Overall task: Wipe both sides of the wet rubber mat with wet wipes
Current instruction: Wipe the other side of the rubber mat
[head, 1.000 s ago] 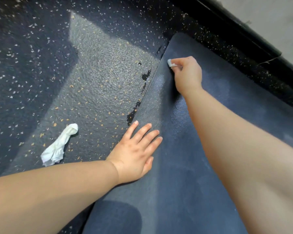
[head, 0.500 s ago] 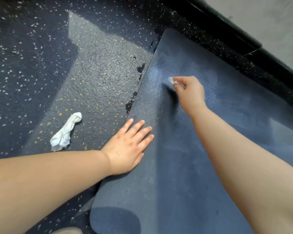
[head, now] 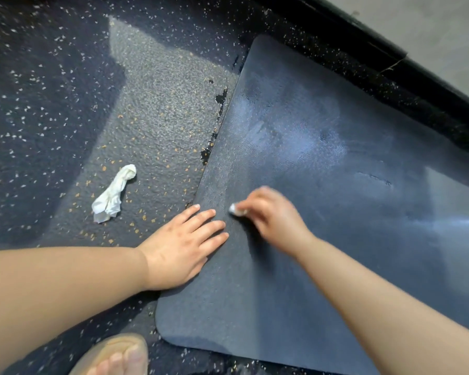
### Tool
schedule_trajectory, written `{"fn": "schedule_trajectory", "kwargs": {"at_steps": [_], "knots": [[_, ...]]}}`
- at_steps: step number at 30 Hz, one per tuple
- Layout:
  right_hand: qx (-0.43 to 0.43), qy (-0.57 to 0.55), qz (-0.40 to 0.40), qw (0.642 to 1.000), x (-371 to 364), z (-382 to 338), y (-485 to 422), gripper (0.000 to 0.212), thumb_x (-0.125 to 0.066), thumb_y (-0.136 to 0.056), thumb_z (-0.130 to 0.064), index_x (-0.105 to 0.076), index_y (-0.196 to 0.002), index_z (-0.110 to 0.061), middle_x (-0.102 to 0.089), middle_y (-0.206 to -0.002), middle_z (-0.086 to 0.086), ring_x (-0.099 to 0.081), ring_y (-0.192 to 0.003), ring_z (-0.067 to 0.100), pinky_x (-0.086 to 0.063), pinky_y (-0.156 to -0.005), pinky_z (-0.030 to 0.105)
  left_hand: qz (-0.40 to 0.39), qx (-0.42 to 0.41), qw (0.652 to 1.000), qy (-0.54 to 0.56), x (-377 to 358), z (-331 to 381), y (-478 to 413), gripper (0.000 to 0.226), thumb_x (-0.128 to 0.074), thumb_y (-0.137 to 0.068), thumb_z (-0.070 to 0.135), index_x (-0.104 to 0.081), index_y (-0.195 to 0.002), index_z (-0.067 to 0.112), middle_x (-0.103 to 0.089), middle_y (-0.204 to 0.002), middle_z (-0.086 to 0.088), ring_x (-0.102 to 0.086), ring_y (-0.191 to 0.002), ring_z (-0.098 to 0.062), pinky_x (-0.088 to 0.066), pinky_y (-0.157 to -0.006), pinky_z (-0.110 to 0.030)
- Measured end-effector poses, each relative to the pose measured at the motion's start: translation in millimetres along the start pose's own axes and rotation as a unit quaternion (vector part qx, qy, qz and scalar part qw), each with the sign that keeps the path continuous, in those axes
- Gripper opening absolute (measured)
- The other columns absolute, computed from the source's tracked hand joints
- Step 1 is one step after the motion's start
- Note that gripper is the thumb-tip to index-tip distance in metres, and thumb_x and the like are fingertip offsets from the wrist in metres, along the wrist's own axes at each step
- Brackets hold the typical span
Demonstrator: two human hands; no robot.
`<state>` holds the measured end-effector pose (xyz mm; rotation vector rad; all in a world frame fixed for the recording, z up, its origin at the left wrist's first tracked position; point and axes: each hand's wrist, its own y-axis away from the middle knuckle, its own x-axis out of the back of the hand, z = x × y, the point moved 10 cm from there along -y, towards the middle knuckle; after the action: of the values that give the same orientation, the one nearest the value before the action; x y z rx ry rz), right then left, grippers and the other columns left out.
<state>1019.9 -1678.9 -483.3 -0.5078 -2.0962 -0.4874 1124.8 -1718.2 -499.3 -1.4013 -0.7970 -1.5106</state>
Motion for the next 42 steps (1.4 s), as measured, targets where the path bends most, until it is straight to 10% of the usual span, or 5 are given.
{"fn": "schedule_trajectory", "kwargs": {"at_steps": [7,18,24,38,42], "knots": [[-0.275,0.004,0.171,0.946,45,103,-33,0.021,-0.055,-0.093,-0.015,-0.069,-0.108,-0.015,-0.058,-0.11,0.01,-0.054,-0.107,0.027,-0.034,-0.09,0.021,-0.012,0.001,1.0,0.023,5,-4,-3,0.06,-0.08,-0.059,0.039,-0.069,-0.113,0.015,-0.067,-0.114,-0.007,-0.063,-0.106,-0.03,-0.05,-0.091,-0.046],[-0.081,-0.024,0.041,0.996,-26,-6,107,0.018,-0.061,-0.081,-0.003,-0.073,-0.092,-0.009,-0.061,-0.084,0.006,-0.057,-0.074,0.025,-0.044,-0.072,0.025,0.002,0.006,1.0,0.023,2,-1,-15,0.06,-0.082,-0.06,0.038,-0.07,-0.113,0.012,-0.066,-0.116,-0.011,-0.061,-0.11,-0.034,-0.048,-0.092,-0.053],[-0.293,-0.028,0.272,0.916,69,112,50,0.017,-0.062,-0.088,-0.008,-0.072,-0.101,-0.012,-0.056,-0.095,0.006,-0.057,-0.094,0.025,-0.04,-0.083,0.018,-0.024,0.002,0.999,0.026,0,-3,-16,0.06,-0.082,-0.061,0.038,-0.07,-0.113,0.012,-0.066,-0.117,-0.011,-0.061,-0.11,-0.034,-0.048,-0.092,-0.053],[-0.145,-0.01,0.02,0.989,-29,15,162,0.016,-0.065,-0.079,0.001,-0.072,-0.09,-0.009,-0.06,-0.083,0.004,-0.051,-0.077,0.015,-0.041,-0.074,0.017,-0.037,0.021,0.999,0.034,-11,-2,-14,0.049,-0.054,-0.078,0.038,-0.068,-0.116,0.011,-0.063,-0.121,-0.013,-0.059,-0.114,-0.036,-0.043,-0.096,-0.056],[-0.181,0.014,0.114,0.977,27,47,102,0.017,-0.062,-0.083,0.003,-0.07,-0.097,-0.004,-0.061,-0.087,0.011,-0.057,-0.081,0.025,-0.042,-0.079,0.023,-0.054,0.017,0.998,0.035,-14,-2,-14,0.057,-0.035,-0.08,0.038,-0.067,-0.118,0.01,-0.063,-0.122,-0.013,-0.058,-0.114,-0.036,-0.042,-0.097,-0.056]]}}
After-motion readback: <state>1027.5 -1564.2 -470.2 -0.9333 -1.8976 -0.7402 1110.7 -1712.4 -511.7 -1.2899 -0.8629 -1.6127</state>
